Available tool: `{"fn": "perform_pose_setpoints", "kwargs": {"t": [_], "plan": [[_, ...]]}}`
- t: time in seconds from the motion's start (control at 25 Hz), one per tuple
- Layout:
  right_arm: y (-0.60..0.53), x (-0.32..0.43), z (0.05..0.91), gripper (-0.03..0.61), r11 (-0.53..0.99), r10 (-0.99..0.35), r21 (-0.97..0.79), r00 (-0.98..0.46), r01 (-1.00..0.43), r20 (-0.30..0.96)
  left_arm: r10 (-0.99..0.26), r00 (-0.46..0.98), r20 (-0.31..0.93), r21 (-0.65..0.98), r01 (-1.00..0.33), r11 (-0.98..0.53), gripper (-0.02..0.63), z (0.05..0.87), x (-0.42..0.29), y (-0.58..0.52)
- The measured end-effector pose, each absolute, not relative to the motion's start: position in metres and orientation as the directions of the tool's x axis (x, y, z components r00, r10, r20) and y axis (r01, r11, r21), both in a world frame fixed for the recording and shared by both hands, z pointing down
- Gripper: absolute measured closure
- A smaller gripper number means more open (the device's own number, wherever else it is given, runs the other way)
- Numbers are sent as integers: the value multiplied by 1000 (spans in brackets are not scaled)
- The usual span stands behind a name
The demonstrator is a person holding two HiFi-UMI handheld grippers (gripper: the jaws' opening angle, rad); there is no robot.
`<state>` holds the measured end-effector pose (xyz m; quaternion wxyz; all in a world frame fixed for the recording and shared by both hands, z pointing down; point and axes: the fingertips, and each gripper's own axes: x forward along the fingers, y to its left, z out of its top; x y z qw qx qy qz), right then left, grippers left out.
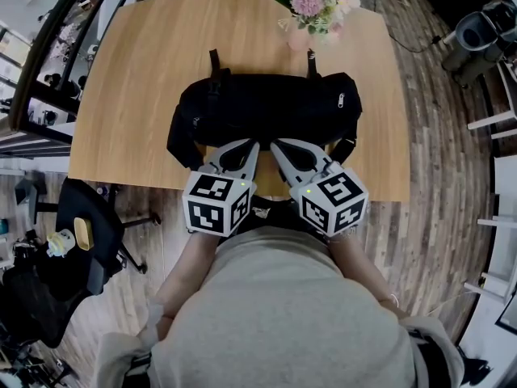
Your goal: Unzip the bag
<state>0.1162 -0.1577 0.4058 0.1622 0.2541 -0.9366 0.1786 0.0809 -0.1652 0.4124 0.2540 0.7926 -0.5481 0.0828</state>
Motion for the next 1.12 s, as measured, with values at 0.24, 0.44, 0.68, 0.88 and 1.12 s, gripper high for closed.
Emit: {"fn": "perform_pose_setpoints", "kwargs": {"t": [0.24, 0.44, 0.68, 0.88, 1.12], "plan": [[-159, 117, 408, 572, 808, -413, -251, -817, -532, 403, -825, 380, 419, 308, -914, -265, 588, 415, 80, -167], [-162, 119, 412, 572, 801, -415, -255, -809, -542, 416, -821, 383, 424, 316, -912, -262, 588, 417, 78, -167], [-164, 121, 412, 572, 798, -428, -249, -807, -549, 408, -818, 379, 432, 325, -912, -251, 588, 420, 77, -167], [-160, 119, 414, 572, 816, -408, -231, -810, -531, 421, -815, 385, 432, 332, -908, -253, 588, 420, 79, -166], [-158, 118, 417, 572, 818, -397, -239, -814, -523, 424, -807, 398, 436, 344, -902, -259, 588, 424, 82, -165]]}}
